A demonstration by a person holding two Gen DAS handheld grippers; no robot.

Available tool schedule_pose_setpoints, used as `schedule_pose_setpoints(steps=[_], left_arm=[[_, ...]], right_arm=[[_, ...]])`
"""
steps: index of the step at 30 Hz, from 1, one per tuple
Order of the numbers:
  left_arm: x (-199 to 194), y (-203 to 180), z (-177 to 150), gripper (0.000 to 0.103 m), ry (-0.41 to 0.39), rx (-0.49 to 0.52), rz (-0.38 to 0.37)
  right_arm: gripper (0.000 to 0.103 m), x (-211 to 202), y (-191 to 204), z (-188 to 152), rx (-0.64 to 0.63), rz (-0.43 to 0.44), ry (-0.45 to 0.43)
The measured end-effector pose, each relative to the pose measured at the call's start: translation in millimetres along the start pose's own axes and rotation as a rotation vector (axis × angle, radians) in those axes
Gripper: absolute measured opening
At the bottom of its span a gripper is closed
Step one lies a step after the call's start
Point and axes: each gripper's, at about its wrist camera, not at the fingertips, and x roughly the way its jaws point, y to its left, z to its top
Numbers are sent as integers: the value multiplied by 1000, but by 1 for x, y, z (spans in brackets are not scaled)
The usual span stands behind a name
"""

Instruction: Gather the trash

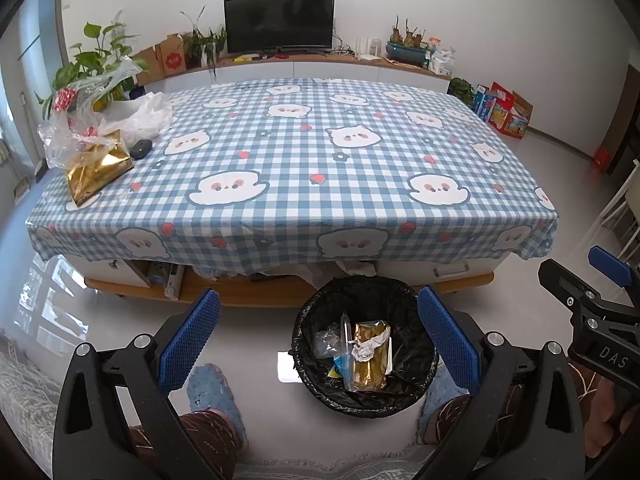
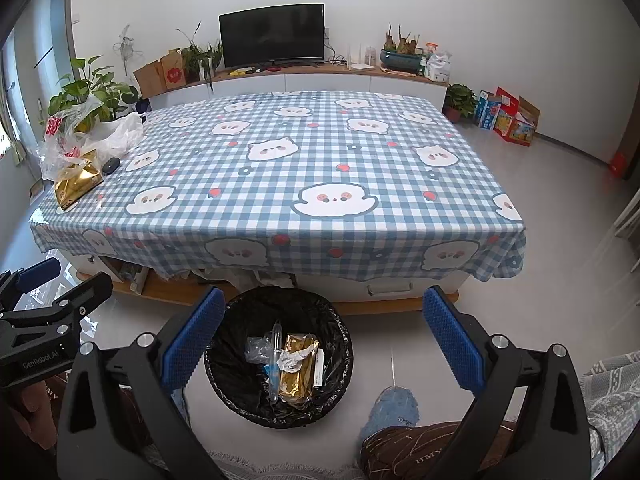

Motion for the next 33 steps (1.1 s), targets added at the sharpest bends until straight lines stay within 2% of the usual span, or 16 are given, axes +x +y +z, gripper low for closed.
schedule_pose_setpoints(steps=[33], left_arm=[[2, -9, -2, 97, -12, 24, 28]], right_arm=[[95, 8, -3, -2, 1, -7, 11]])
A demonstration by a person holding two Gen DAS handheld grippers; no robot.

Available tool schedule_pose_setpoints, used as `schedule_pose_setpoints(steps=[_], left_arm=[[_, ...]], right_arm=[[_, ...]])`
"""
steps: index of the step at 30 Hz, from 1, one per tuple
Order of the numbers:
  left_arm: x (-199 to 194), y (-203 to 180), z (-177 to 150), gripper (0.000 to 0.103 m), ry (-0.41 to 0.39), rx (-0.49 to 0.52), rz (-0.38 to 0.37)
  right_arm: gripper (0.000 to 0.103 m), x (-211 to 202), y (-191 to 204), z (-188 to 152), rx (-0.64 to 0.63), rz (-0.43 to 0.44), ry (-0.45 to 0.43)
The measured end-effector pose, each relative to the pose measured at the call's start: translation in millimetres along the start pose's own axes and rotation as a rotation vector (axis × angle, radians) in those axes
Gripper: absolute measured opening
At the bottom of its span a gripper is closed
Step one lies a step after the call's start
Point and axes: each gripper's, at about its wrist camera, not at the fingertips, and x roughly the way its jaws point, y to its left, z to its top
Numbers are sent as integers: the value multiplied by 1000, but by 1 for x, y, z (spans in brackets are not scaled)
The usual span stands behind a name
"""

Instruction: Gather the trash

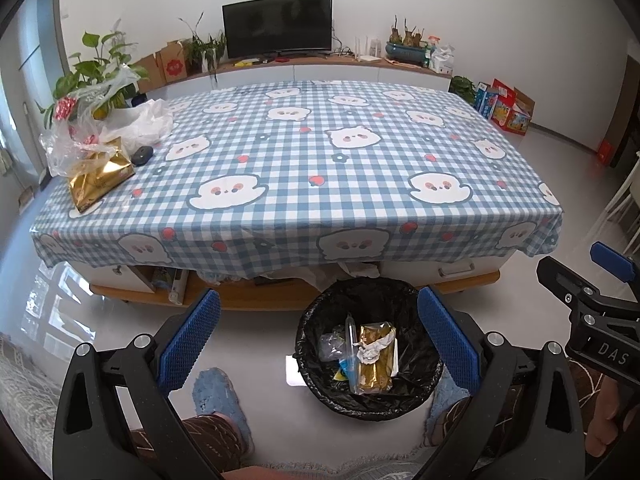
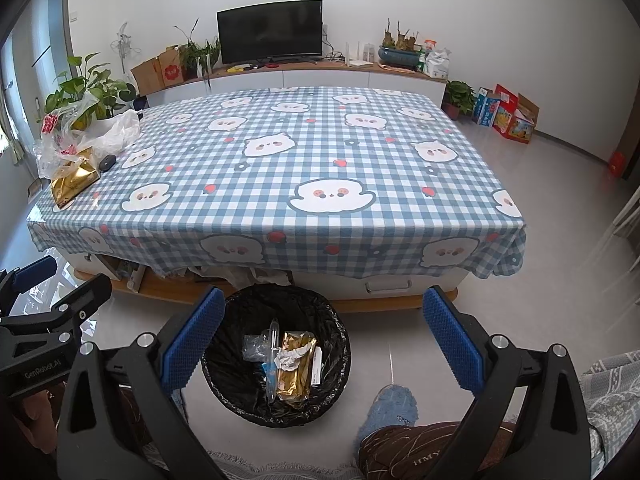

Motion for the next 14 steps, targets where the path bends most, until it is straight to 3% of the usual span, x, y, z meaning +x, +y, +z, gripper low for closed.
schedule_pose_setpoints(steps=[14], left_arm=[[3, 6, 1, 97, 4, -42, -17]], right_arm=[[95, 2, -1, -1, 7, -1, 11]])
